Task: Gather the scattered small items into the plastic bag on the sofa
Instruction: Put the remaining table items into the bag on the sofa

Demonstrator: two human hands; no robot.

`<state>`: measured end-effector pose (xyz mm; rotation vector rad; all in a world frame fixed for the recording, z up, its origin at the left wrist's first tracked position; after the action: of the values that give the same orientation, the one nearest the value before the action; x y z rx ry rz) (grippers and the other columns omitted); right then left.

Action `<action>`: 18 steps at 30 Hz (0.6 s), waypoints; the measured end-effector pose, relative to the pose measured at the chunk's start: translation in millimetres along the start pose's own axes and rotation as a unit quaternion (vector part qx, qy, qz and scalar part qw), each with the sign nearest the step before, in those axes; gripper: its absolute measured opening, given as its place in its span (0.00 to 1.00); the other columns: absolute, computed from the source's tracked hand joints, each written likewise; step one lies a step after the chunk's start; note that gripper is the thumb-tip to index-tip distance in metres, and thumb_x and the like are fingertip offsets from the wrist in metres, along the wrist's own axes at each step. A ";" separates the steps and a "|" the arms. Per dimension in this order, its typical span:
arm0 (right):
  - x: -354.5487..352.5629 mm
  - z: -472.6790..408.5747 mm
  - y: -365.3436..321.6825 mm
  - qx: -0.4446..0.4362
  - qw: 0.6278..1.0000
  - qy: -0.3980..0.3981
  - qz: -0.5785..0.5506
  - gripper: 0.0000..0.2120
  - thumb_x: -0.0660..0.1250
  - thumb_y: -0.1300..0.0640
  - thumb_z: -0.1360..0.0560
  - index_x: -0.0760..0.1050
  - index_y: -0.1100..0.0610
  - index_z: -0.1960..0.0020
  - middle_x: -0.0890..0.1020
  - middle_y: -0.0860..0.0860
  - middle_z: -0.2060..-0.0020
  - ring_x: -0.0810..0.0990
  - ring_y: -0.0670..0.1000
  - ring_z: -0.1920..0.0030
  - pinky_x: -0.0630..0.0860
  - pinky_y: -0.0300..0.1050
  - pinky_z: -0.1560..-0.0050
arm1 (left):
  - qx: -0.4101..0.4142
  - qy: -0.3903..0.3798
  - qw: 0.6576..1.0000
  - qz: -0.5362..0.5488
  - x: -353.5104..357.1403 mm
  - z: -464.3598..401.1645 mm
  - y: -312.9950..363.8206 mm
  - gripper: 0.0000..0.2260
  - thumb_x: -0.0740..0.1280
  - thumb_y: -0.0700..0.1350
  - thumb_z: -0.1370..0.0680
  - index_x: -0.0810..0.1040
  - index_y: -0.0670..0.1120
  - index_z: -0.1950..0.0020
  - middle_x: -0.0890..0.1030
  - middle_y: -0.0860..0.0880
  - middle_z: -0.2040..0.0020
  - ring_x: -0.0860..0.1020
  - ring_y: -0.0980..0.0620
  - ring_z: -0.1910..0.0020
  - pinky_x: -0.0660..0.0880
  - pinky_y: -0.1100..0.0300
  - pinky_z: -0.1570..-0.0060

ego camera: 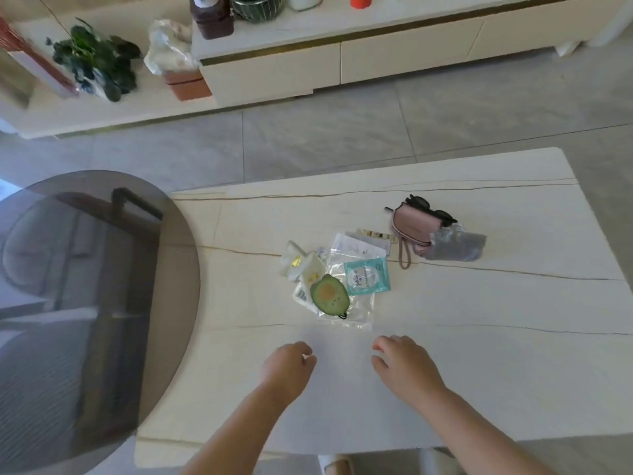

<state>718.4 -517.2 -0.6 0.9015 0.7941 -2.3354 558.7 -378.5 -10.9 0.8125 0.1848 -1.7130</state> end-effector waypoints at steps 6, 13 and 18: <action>7.0 -72.4 -20.2 -0.030 0.998 0.012 0.058 0.15 0.55 0.51 0.21 0.70 0.52 0.37 0.75 0.49 0.40 0.73 0.53 0.41 0.70 0.47 0.46 | 0.012 0.029 0.999 0.014 -11.0 -77.7 -7.6 0.15 0.60 0.50 0.21 0.76 0.49 0.36 0.77 0.47 0.41 0.76 0.47 0.42 0.72 0.59 0.41; 36.8 -149.9 -37.7 -0.013 0.998 0.028 0.054 0.18 0.58 0.46 0.21 0.66 0.56 0.37 0.74 0.53 0.43 0.73 0.54 0.42 0.73 0.48 0.50 | 0.004 0.050 0.991 0.121 1.7 -146.0 -3.4 0.19 0.62 0.48 0.21 0.70 0.49 0.30 0.74 0.47 0.37 0.75 0.47 0.39 0.71 0.58 0.44; 60.9 -187.0 -45.8 0.066 0.993 0.087 0.035 0.26 0.64 0.43 0.25 0.63 0.57 0.35 0.71 0.53 0.40 0.72 0.53 0.39 0.74 0.46 0.50 | -0.001 0.132 0.985 0.113 -7.4 -176.1 -9.4 0.20 0.61 0.45 0.21 0.66 0.52 0.29 0.69 0.49 0.34 0.74 0.47 0.40 0.71 0.57 0.54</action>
<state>728.8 -374.4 -143.0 1.1833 0.6683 -2.2925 624.4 -278.4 -140.5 1.0183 0.2637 -1.3888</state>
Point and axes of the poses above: each hand's wrist, its own z-axis away from the middle knuckle, its own x-axis out of the palm, y = z × x, the point moved 5 cm from there along -z, towards the middle knuckle
